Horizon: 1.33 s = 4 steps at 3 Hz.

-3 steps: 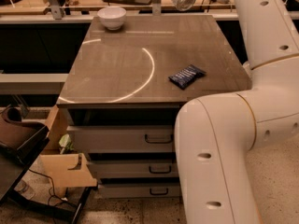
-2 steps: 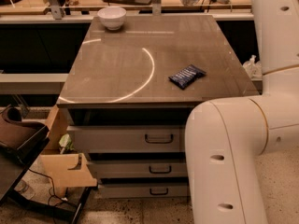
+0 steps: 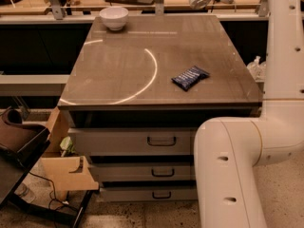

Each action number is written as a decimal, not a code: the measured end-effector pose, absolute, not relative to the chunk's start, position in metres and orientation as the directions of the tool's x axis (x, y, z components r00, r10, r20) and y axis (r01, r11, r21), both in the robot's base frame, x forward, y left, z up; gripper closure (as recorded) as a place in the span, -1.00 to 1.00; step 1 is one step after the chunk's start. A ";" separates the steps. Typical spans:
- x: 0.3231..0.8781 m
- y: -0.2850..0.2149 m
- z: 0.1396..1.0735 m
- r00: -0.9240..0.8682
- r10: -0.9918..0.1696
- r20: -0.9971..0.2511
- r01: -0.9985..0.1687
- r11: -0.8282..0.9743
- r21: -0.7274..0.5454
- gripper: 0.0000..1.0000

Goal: Place 7up can upright

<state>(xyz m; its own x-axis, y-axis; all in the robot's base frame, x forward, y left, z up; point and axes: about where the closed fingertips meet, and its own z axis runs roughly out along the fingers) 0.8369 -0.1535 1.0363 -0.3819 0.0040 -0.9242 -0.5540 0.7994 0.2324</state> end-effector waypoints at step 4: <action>0.833 -0.145 0.998 -0.435 0.060 -0.899 -0.527 0.792 0.308 1.00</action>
Offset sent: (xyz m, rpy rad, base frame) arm 0.0057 0.0004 -0.0370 0.0470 0.0054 0.0167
